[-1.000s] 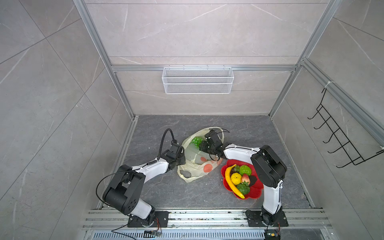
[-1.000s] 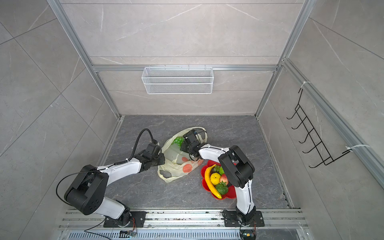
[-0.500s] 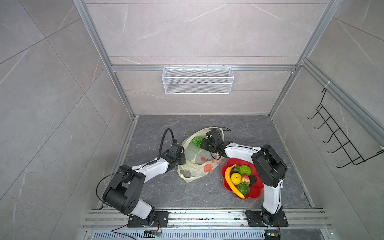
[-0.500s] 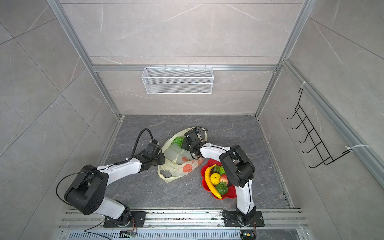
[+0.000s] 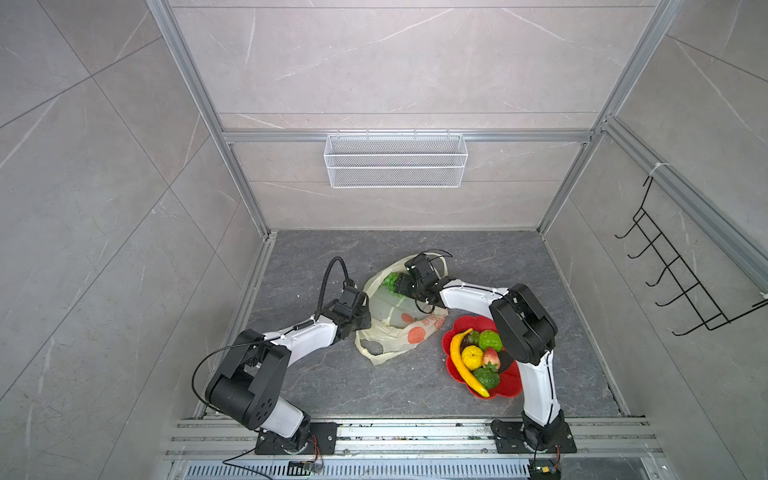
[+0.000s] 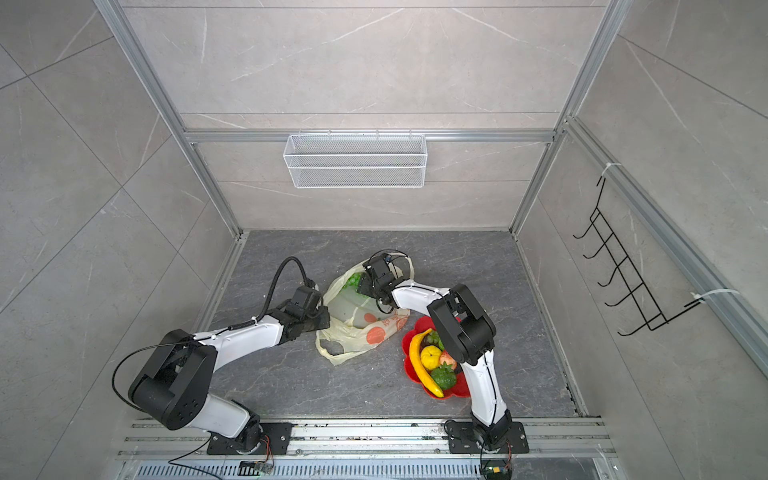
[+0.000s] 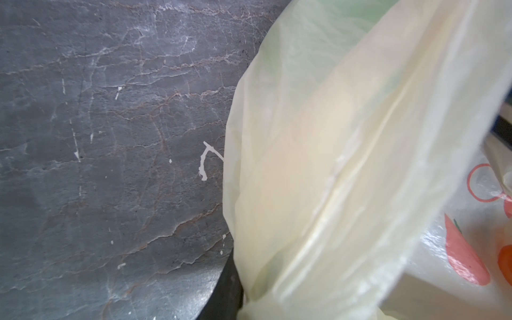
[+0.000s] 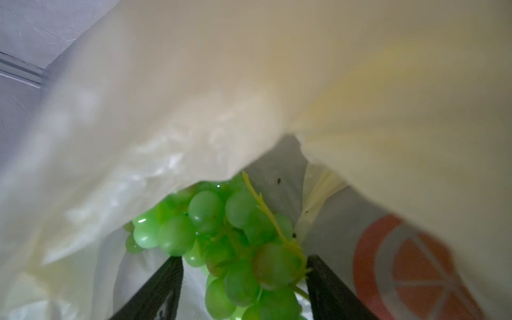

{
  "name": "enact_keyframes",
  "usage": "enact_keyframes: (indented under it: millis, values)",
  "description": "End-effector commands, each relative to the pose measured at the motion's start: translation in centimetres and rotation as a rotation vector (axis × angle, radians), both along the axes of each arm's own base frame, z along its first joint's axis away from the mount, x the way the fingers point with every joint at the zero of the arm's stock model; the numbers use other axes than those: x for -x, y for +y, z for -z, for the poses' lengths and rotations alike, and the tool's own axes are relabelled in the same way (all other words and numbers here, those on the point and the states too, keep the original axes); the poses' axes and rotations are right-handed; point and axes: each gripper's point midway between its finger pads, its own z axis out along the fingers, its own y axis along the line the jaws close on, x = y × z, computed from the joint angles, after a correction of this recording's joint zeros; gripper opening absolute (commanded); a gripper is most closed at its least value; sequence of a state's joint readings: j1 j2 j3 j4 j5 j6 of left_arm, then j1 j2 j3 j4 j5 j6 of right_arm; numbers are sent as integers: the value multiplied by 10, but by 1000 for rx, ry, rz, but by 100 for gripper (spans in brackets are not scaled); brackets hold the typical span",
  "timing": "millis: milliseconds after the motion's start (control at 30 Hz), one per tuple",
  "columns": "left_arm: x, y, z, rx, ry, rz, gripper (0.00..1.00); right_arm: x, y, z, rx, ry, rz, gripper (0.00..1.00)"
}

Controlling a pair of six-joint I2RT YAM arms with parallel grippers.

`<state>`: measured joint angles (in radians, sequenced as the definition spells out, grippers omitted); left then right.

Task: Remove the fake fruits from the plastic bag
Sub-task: 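Grasp the green grape bunch inside the bag with the right gripper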

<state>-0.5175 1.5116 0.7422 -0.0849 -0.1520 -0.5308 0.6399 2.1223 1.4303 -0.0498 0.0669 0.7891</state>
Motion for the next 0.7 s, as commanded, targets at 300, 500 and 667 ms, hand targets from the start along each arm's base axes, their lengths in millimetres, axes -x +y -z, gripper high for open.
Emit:
enact_keyframes:
  millis: [300, 500, 667]
  values:
    - [-8, -6, -17, 11, -45, 18, 19, -10, 7, 14, 23, 17, -28, 58]
    - [-8, -5, -16, 7, -43, 18, 19, -9, 8, 9, 17, 10, -35, 38]
    - [-8, -7, -16, 9, -41, 21, 19, -6, 7, -4, 9, -10, -47, 31]
